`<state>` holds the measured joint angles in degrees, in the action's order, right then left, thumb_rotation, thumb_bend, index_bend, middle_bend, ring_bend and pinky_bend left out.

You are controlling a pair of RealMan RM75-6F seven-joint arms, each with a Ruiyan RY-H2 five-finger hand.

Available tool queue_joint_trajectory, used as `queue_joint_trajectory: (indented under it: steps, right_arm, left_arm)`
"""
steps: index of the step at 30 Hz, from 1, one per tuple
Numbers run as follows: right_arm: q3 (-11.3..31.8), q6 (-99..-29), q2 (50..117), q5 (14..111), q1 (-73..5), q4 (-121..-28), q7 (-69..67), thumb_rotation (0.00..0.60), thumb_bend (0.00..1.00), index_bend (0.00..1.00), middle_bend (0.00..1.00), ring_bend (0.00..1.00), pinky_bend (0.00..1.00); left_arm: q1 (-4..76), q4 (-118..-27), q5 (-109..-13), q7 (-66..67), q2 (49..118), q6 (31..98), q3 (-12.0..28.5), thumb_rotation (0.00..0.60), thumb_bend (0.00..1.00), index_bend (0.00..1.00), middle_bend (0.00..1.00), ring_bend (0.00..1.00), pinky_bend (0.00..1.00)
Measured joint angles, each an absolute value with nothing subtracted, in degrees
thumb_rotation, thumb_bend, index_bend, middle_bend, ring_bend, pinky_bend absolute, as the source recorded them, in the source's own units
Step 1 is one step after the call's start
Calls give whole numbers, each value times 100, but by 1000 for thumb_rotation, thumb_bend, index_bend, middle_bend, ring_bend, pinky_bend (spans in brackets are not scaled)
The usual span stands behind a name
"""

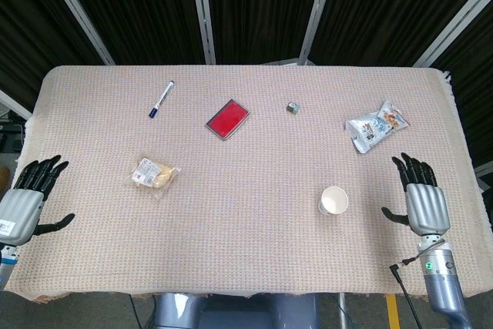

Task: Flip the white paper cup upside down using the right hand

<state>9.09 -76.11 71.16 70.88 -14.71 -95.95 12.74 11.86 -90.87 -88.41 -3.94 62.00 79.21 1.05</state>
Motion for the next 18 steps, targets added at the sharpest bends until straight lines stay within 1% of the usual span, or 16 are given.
queue_joint_trajectory:
  steps: [10,15,18]
  right_arm:
    - [904,-7664,7101,7158,-1452,-9685,1236,600,51,67,0,0,0]
    - [886,-7708,6979,7289,-1424,-9988,1159,600,49,67,0,0,0]
    - [861,-7674,6852,7320,-1416,-10288,1132,600,24,67,0,0,0]
  left_arm:
    - [1178,-9080,-8847,-405,6200,7934,101,600,142,0,0,0,0]
    - [1191,-9071,-8841,-405,6204,7916,107,600,143,0,0,0,0]
    - [1203,-9073,-8831,-403,6204,7895,112,600,142,0,0,0,0]
